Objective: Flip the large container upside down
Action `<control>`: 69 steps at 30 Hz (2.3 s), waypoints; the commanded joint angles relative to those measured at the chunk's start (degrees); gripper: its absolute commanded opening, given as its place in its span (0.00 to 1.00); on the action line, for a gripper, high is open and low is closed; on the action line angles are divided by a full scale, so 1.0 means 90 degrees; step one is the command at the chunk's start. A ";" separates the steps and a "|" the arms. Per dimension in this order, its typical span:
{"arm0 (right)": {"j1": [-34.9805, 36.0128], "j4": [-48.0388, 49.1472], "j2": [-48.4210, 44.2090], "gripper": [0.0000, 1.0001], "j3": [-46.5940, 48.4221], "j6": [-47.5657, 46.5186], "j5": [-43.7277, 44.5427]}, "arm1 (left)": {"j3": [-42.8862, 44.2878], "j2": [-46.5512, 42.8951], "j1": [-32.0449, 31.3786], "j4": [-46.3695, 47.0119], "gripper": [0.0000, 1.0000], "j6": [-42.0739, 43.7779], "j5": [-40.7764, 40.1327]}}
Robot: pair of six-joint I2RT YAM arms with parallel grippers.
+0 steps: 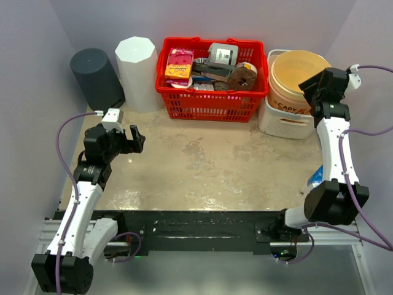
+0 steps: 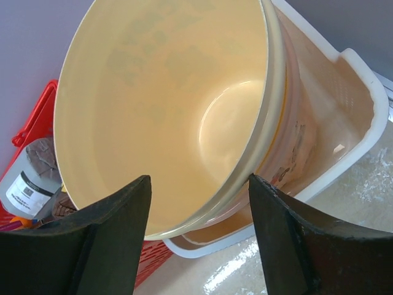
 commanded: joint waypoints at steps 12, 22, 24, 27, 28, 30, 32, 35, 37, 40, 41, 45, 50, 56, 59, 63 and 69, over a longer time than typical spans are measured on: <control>-0.0027 0.0557 0.0357 0.51 -0.0027 -0.0041 -0.0230 | -0.0004 -0.0030 0.0036 0.0075 0.98 0.0098 -0.0029; -0.0027 0.0625 -0.0023 0.07 -0.0008 -0.0217 -0.0220 | -0.0014 -0.0020 0.0036 0.0075 0.98 0.0108 -0.0019; -0.0027 0.0665 -0.0101 0.03 0.0031 -0.0217 -0.0288 | -0.0014 -0.0020 0.0036 0.0065 0.98 0.0098 -0.0010; -0.0027 0.0655 -0.0141 0.00 0.0129 -0.0217 -0.0347 | -0.0014 0.0000 0.0036 0.0065 0.98 0.0108 -0.0019; -0.0027 0.0674 -0.0180 0.00 0.0148 -0.0217 -0.0366 | -0.0014 0.0000 0.0036 0.0065 0.98 0.0108 -0.0010; -0.0027 0.0684 -0.0199 0.00 0.0178 -0.0207 -0.0376 | -0.0014 0.0000 0.0036 0.0065 0.98 0.0117 -0.0010; -0.0027 0.0742 -0.0238 0.00 0.0188 -0.0187 -0.0454 | -0.0014 0.0000 0.0036 0.0055 0.98 0.0117 0.0010; -0.0027 0.0830 -0.0316 0.00 0.0217 -0.0071 -0.0600 | -0.0014 0.0000 0.0036 0.0065 0.98 0.0117 0.0000; -0.0036 0.0908 -0.0394 0.00 0.0178 0.0065 -0.0640 | -0.0023 0.0000 0.0036 0.0065 0.98 0.0117 0.0000; -0.0027 0.0996 -0.0482 0.00 0.0197 0.0173 -0.0708 | -0.0014 -0.0010 0.0036 0.0065 0.98 0.0127 0.0000; -0.0027 0.1006 -0.0521 0.00 0.0207 0.0203 -0.0728 | -0.0014 0.0000 0.0036 0.0065 0.98 0.0127 0.0000; -0.0027 0.1045 -0.0609 0.00 0.0159 0.0301 -0.0670 | -0.0014 0.0000 0.0036 0.0065 0.98 0.0127 -0.0010; -0.0046 0.1250 -0.0785 0.00 -0.0007 0.0642 -0.0689 | -0.0014 0.0009 0.0036 0.0055 0.98 0.0137 0.0000; -0.0046 0.1271 -0.1029 0.00 0.0012 0.1169 -0.0144 | -0.0014 0.0029 0.0036 0.0046 0.98 0.0137 -0.0010; -0.0046 0.1173 -0.1117 0.00 0.0060 0.1394 0.0150 | -0.0014 0.0039 0.0036 0.0036 0.98 0.0127 -0.0010; -0.0056 0.0958 -0.1098 0.00 0.0158 0.1444 0.0433 | -0.0014 0.0049 0.0036 0.0045 0.98 0.0137 -0.0019; -0.0095 0.0850 -0.1107 0.00 -0.0104 0.1326 0.0571 | -0.0013 0.0049 0.0046 0.0045 0.98 0.0137 -0.0019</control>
